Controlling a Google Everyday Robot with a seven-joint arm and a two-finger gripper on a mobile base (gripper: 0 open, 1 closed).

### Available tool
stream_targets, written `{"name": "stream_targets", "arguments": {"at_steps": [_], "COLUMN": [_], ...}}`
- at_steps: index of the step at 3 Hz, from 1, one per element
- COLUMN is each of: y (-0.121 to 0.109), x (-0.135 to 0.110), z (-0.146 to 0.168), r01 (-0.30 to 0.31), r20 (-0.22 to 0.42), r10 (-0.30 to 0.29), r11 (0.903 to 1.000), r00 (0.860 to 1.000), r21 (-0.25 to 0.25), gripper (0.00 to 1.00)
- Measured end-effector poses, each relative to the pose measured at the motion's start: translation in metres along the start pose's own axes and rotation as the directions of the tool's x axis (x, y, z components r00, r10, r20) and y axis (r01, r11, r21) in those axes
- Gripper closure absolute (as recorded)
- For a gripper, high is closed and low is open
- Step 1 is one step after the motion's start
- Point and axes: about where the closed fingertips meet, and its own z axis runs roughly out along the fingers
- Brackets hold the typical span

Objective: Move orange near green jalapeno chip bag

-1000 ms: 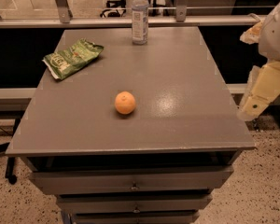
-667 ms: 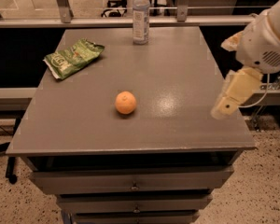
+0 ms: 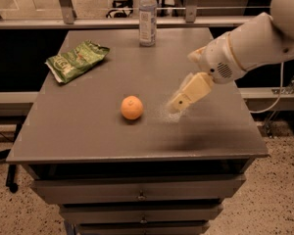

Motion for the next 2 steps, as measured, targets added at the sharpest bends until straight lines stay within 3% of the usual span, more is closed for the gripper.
{"name": "stream_targets", "arguments": {"at_steps": [1, 2], "y": [0.0085, 0.0085], "x": [-0.0335, -0.0336], "z": [0.0375, 0.0375], "r01": [-0.013, -0.013], "r20": [0.15, 0.15], "r10": [0.018, 0.018], "r11": [0.9993, 0.9993], "r00": [0.988, 0.988], "r21": [-0.034, -0.034], "gripper": [0.0, 0.0]}}
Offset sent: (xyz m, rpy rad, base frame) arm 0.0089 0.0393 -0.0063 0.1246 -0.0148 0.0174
